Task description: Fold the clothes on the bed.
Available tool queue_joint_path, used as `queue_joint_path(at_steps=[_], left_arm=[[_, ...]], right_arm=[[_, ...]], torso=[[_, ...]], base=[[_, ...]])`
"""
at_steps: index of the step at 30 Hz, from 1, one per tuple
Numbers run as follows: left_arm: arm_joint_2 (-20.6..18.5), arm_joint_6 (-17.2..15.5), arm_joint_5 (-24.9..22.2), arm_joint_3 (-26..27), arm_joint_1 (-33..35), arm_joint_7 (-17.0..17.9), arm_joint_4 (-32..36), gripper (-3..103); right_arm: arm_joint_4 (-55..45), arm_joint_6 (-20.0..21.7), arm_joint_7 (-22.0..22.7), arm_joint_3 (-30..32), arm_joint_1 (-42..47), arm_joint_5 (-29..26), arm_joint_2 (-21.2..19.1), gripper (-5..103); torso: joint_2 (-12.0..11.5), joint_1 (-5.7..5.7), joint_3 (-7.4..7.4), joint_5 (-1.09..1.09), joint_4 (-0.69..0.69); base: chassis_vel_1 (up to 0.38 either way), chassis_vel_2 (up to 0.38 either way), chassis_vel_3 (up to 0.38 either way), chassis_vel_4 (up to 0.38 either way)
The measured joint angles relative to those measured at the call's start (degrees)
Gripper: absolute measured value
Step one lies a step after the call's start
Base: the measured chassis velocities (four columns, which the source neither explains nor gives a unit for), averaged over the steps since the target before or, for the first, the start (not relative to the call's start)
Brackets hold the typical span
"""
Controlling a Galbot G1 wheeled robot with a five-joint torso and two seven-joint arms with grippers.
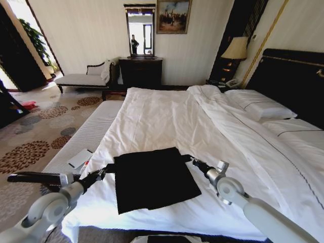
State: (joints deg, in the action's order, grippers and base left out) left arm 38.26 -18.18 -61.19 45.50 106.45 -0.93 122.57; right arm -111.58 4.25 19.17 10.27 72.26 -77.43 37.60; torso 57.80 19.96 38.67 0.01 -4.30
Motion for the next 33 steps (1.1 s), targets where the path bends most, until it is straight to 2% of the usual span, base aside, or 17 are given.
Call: queue_joint_path(at_steps=[3,6,15,21,33], left_arm=[[0.3,0.6,2.7,0.1,2.6,-0.4,0.5,0],[0.6,0.9,3.5,0.0,3.1,-0.5,0.6,0],[1.8,1.0,3.3,-0.4,3.0,-0.6,1.7,0],[1.4,1.2,5.0,-0.9,3.9,-1.5,1.1,0],[0.9,1.3,8.4,-0.4,8.5,-1.9,3.7,0]], right_arm=[[-0.4,-0.4,0.0,0.9,2.7,0.9,0.0,0],[-0.5,-0.9,0.0,1.5,4.2,1.7,0.2,0],[-0.4,-2.8,0.0,4.8,8.8,2.9,0.3,0],[-1.0,-3.1,0.0,6.9,12.0,4.1,0.6,0],[-0.9,-3.2,1.0,5.9,12.8,6.8,3.5,0]], torso=[[0.0,0.00,0.00,0.00,0.00],[0.0,0.00,0.00,0.00,-0.01],[0.0,0.00,0.00,0.00,-0.01],[0.0,0.00,0.01,-0.01,-0.01],[0.0,0.00,0.00,0.00,-0.01]], base=[[0.000,0.000,0.000,0.000],[0.000,0.000,0.000,0.000],[0.000,0.000,0.000,0.000],[0.000,0.000,0.000,0.000],[0.000,0.000,0.000,0.000]])
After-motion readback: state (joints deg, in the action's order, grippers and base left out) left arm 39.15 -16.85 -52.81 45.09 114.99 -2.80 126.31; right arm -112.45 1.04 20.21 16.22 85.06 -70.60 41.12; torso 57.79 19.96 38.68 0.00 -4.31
